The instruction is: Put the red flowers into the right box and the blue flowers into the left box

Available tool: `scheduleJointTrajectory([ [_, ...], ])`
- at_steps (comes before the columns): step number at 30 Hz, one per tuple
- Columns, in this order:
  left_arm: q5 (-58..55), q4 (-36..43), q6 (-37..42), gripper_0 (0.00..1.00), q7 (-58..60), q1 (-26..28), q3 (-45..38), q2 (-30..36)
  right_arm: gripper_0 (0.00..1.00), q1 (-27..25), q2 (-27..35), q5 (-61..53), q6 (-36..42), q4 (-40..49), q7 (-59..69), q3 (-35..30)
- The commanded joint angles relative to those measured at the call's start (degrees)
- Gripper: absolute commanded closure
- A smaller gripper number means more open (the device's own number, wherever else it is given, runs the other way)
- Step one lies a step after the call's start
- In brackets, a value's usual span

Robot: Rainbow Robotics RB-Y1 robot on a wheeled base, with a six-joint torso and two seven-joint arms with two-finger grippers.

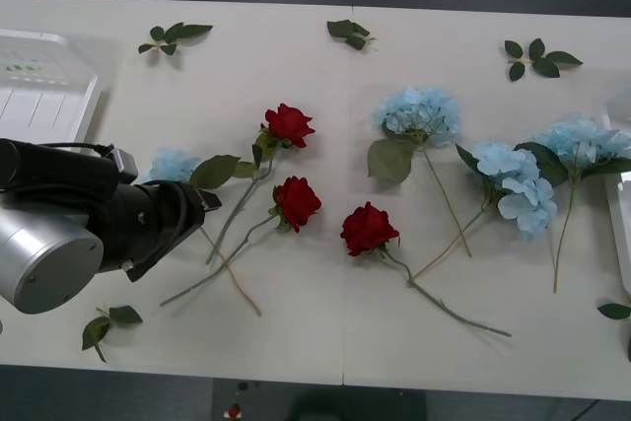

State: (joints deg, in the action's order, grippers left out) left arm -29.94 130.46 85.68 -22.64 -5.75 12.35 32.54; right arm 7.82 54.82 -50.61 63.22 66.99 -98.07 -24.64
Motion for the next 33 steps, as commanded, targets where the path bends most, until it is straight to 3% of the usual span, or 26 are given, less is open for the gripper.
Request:
scheduleJointTrajectory([
  [1, 3.83, -2.4, -1.31, 0.0, -2.58, -1.2, 2.15, 2.09, 1.0, 0.53, 0.47, -0.46, -3.72, -1.25, -0.02, 1.26],
  [5, 4.98, -6.71, -2.8, 0.0, -3.02, -3.22, 3.12, 2.09, 1.0, 0.53, -0.06, -0.46, -6.09, -1.51, -0.02, 2.67],
  [7, 5.24, -8.82, -3.5, 0.0, -3.37, -4.45, 3.64, 1.91, 0.91, 0.53, -0.24, -0.46, -6.09, -1.43, -0.11, 2.67],
  [9, 6.12, -10.84, -4.12, 0.0, -3.72, -5.59, 4.44, 1.65, 0.65, 0.53, -0.41, -0.46, -6.09, -1.51, -0.2, 2.67],
  [11, 7.26, -13.48, -5.17, 0.0, -3.99, -7.09, 5.84, 1.3, 0.16, 0.53, -0.32, -0.72, -6.09, -1.51, -0.46, 2.67],
  [12, 7.61, -14.27, -5.61, 0.0, -4.07, -7.61, 6.28, 1.21, 0.08, 0.53, -0.32, -0.9, -6.09, -1.43, -0.55, 2.67],
  [17, 9.9, -18.49, -6.23, 0.0, -5.22, -10.95, 8.57, 1.56, 0.01, 0.53, -0.32, -2.39, -4.42, -0.72, -1.34, 2.23],
  [29, 11.48, -29.47, -9.04, 0.0, -6.98, -18.16, 14.1, 1.39, 0.01, 0.53, -0.32, -2.83, 17.38, 12.28, -0.2, -7.79],
  [33, 11.74, -31.76, -10.01, 0.0, -7.41, -19.3, 15.69, 1.48, 0.01, 0.53, -0.59, -5.03, 20.8, 14.57, 1.91, -8.58],
])
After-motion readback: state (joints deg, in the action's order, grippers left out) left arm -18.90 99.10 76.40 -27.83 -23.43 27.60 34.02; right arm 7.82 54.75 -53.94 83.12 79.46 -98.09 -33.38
